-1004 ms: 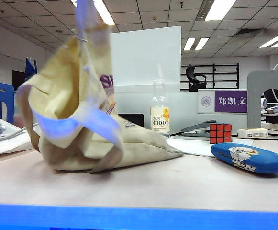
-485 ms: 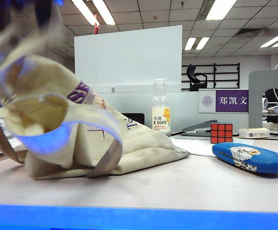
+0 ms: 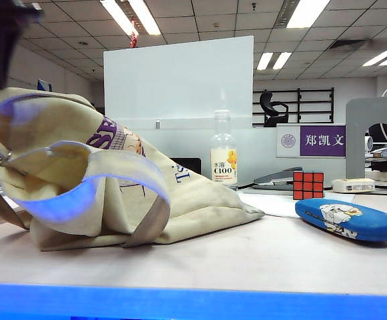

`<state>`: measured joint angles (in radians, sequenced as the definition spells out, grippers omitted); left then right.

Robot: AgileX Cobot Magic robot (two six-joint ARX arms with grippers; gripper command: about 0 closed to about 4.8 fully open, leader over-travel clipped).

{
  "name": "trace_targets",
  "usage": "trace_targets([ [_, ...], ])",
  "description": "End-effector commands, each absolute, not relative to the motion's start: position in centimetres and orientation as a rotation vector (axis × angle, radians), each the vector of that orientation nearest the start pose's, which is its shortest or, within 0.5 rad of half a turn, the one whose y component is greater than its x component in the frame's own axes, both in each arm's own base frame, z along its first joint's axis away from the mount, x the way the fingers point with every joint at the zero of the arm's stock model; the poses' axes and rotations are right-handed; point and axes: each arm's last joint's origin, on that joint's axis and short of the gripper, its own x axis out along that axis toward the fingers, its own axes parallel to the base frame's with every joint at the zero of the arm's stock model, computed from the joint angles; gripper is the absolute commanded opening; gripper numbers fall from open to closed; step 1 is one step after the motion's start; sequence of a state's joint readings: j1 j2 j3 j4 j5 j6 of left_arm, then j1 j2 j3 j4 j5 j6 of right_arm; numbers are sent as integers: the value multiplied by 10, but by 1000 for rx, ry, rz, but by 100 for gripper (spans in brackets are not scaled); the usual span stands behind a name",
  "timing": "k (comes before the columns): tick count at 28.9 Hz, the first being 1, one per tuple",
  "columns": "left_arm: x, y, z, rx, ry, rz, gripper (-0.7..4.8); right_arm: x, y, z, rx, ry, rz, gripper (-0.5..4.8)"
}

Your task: Take the glasses case out of the canvas bag and put it on the table.

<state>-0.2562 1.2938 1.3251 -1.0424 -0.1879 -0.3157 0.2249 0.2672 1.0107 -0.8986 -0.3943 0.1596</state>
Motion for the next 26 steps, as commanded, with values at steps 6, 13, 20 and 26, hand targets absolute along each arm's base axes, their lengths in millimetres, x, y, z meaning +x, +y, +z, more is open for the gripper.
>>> trace_targets([
  [6, 115, -20, 381, -304, 237, 152, 203, -8, 9, 369, 155, 183, 584, 134],
  [13, 11, 7, 323, -299, -61, 82, 10, -27, -4, 340, 141, 82, 309, 84],
  [20, 27, 1, 288, -216, 186, 55, 6, 10, 3, 285, 164, 192, 242, 84],
  [26, 41, -3, 267, -230, 120, 10, -6, 52, 14, 260, 209, 6, 315, 84],
])
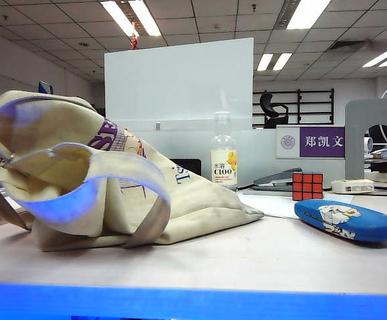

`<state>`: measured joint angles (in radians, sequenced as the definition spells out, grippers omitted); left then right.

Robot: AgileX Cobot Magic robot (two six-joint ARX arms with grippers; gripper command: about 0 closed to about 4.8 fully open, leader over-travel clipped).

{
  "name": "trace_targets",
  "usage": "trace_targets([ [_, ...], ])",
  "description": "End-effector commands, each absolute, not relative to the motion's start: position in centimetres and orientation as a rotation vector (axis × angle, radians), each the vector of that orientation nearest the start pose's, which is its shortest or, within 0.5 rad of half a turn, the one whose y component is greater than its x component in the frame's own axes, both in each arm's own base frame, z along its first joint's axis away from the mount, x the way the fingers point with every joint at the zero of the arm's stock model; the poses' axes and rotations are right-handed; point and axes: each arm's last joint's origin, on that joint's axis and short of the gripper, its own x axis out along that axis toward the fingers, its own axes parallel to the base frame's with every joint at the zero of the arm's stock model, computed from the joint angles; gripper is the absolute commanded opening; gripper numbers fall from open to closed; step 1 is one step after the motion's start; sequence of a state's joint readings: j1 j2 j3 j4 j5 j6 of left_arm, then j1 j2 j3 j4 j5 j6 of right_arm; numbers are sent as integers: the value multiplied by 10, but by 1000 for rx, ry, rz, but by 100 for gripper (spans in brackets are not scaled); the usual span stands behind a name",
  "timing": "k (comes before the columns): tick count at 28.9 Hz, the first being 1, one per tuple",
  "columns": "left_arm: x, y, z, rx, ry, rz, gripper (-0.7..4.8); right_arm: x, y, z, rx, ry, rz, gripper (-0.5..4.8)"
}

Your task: Take the glasses case out of the canvas bag and put it on the table.

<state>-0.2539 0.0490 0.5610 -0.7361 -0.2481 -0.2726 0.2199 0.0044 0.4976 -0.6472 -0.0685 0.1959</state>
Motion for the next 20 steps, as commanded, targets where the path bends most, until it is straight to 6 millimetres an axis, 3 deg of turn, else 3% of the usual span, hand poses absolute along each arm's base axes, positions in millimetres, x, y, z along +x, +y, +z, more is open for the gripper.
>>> trace_targets([
  [1, 44, -4, 263, -230, 109, 9, -6, 59, 16, 251, 210, -10, 313, 84],
  [7, 69, -10, 230, -246, 67, 7, -6, 84, 22, 191, 203, 117, 299, 84],
  [12, 87, -14, 193, -221, 26, 53, -6, 93, 23, 153, 201, 189, 264, 84],
  [16, 96, -14, 162, -126, 32, 101, -6, 95, 19, 148, 143, 179, 133, 84],
  [20, 96, -11, 155, -3, 108, 145, -6, 95, 11, 151, 65, 127, -104, 84],
])
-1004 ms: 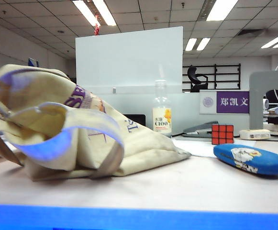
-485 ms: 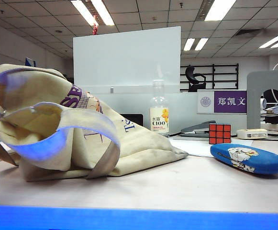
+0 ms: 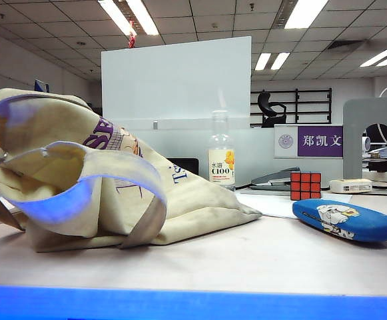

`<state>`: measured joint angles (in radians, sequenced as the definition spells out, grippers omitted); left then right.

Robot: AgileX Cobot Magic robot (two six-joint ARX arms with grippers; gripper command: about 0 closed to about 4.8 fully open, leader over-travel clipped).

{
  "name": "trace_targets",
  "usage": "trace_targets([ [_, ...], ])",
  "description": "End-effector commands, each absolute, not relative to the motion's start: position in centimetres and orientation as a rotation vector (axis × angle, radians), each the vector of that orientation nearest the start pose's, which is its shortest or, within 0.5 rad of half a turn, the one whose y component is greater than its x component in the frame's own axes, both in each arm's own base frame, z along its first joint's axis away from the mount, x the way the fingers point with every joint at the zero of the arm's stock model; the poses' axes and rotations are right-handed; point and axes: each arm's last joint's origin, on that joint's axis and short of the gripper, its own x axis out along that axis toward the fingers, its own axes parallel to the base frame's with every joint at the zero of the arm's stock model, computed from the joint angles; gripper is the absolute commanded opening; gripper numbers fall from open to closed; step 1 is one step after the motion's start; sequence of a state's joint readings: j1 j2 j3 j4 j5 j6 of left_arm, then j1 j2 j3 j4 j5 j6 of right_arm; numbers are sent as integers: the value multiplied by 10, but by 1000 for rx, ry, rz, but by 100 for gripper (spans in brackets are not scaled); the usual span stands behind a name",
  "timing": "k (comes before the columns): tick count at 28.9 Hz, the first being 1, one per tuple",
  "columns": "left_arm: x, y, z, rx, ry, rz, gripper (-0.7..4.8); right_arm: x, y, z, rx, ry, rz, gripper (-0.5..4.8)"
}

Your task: Take the glasses case out of the canvas bag and put it on the table.

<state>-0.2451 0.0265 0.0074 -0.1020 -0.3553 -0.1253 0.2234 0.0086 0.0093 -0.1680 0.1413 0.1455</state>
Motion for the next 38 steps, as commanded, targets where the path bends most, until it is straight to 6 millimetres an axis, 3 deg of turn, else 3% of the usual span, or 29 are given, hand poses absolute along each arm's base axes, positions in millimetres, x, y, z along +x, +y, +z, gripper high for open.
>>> trace_targets([
  [1, 97, -11, 156, -3, 99, 137, -6, 95, 10, 151, 65, 125, -138, 84],
  [4, 98, -6, 162, 5, 44, 146, -6, 96, 5, 151, 64, 124, -173, 71],
  [6, 98, -3, 166, -4, -3, 123, -6, 96, 2, 152, 69, 120, -193, -12],
  [10, 99, 4, 170, -62, -49, 50, -6, 97, -3, 153, 63, 109, -135, 0],
  [16, 98, 12, 165, -180, -3, 122, -4, 96, -10, 153, 91, 113, -155, 0],
  [38, 98, 12, 162, -182, 34, 121, -2, 96, -11, 152, 91, 122, -165, 0],
])
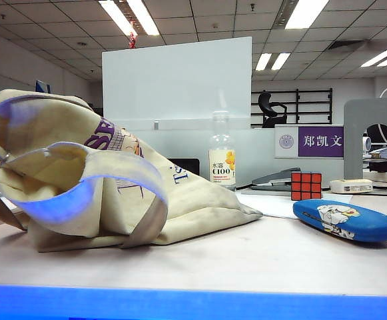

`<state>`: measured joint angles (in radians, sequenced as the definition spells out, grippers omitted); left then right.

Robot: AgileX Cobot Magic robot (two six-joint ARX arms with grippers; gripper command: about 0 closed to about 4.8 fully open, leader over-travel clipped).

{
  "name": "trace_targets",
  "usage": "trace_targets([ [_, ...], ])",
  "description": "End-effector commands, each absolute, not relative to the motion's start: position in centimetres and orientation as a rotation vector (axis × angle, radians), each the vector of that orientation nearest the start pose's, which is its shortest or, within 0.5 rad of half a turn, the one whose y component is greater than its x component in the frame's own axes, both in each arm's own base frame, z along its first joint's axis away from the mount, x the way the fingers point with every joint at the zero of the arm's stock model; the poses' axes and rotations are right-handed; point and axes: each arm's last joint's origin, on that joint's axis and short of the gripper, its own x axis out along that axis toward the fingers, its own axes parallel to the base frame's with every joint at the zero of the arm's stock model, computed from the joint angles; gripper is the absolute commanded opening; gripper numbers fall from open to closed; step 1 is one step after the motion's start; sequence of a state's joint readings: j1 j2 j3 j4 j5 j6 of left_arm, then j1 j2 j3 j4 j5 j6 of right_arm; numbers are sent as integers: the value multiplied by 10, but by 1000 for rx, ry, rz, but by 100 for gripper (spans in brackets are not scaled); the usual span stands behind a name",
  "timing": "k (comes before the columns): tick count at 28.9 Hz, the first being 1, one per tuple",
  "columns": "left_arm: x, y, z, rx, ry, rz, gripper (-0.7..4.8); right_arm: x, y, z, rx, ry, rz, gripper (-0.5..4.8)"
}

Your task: Take the glasses case out of the canvas bag and put it on the table.

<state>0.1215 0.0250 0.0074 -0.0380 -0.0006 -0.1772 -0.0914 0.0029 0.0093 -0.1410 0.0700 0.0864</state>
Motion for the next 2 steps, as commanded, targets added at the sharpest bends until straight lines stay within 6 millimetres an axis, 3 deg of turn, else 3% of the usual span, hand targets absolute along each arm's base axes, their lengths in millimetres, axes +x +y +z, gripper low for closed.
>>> trace_targets([
  [1, 98, 12, 162, -182, 35, 121, -2, 96, -11, 152, 91, 122, -165, 0],
  [2, 98, 12, 162, -182, 34, 121, -2, 96, -11, 152, 91, 122, -165, 0],
])
